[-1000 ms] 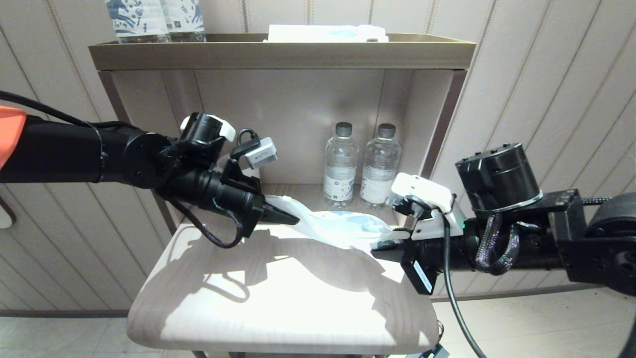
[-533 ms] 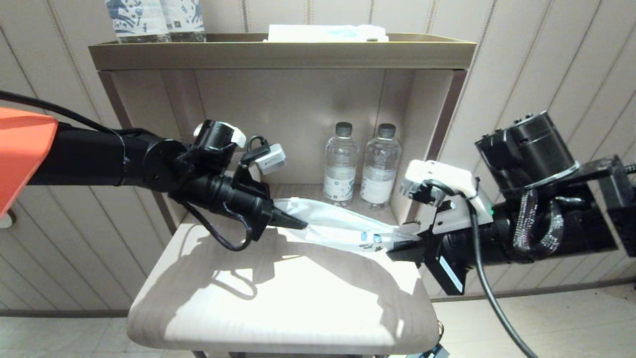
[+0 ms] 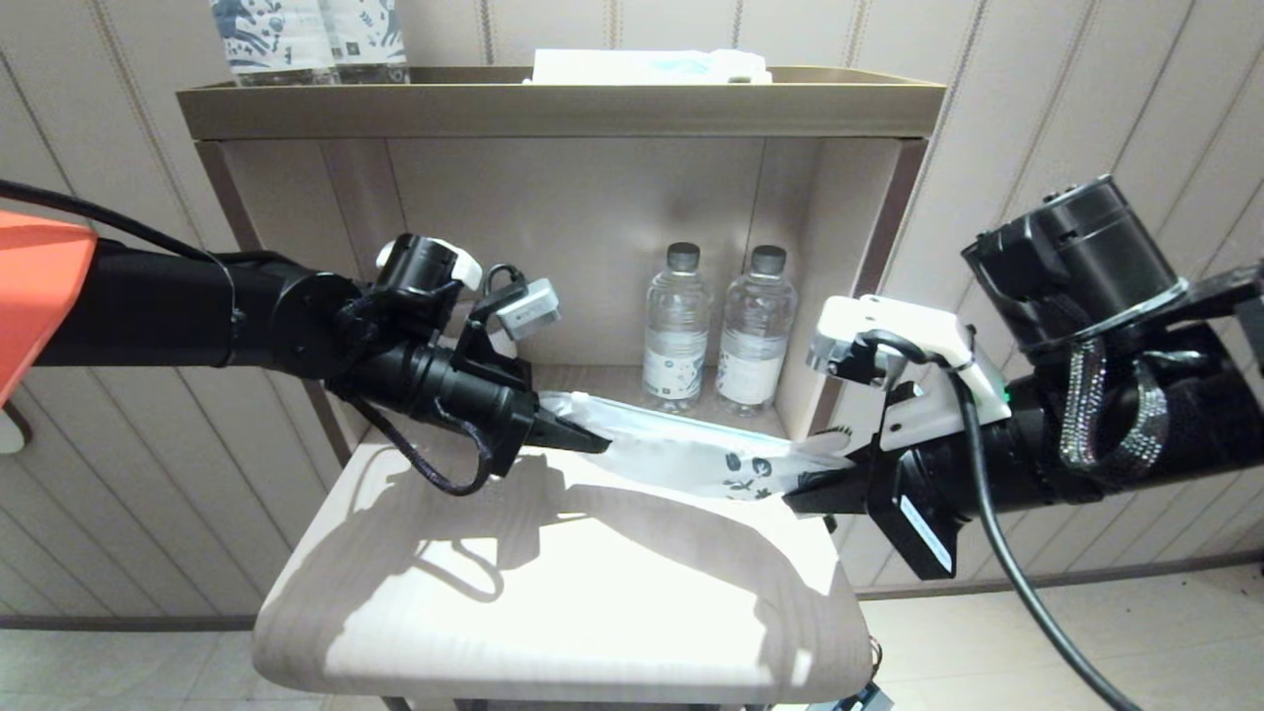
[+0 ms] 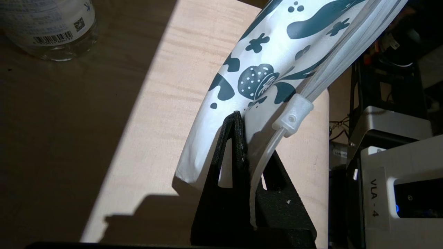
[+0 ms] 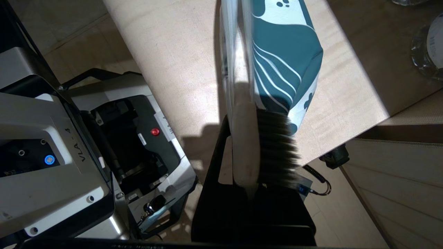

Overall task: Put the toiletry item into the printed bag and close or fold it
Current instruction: Hand it to the other hand

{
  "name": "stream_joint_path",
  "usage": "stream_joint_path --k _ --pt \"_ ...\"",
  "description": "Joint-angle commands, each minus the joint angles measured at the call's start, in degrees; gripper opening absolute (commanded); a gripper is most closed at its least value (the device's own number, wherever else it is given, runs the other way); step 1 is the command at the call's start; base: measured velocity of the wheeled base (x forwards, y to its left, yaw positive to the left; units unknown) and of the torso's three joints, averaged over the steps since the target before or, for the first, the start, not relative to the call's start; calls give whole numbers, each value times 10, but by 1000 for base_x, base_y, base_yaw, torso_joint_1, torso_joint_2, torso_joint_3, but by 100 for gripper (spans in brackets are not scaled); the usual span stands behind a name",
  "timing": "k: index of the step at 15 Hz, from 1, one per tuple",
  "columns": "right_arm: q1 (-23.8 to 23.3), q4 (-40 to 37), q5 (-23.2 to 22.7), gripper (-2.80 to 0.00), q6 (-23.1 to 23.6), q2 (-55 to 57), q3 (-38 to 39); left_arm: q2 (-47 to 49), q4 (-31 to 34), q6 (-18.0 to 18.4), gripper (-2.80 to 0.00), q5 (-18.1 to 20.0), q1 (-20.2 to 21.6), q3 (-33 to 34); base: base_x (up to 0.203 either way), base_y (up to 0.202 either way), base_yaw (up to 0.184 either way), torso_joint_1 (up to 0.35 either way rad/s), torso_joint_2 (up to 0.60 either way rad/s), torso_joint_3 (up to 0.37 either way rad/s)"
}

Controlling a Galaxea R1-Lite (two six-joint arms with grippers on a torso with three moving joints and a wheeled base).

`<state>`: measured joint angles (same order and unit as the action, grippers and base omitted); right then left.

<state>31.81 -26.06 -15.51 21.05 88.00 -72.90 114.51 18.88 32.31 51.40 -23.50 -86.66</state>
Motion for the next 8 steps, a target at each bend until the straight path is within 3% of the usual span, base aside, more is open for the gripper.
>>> stream_joint_path --k 1,4,8 --pt "1 -1 -1 -280 1 11 -8 -4 0 1 0 6 -1 2 0 0 0 0 0 0" --pt "6 -9 -1 -280 2 12 -22 -6 0 7 0 17 -1 7 0 0 0 0 0 0" --pt "7 -90 13 -280 9 16 -80 -3 -3 10 0 16 -1 8 0 0 0 0 0 0"
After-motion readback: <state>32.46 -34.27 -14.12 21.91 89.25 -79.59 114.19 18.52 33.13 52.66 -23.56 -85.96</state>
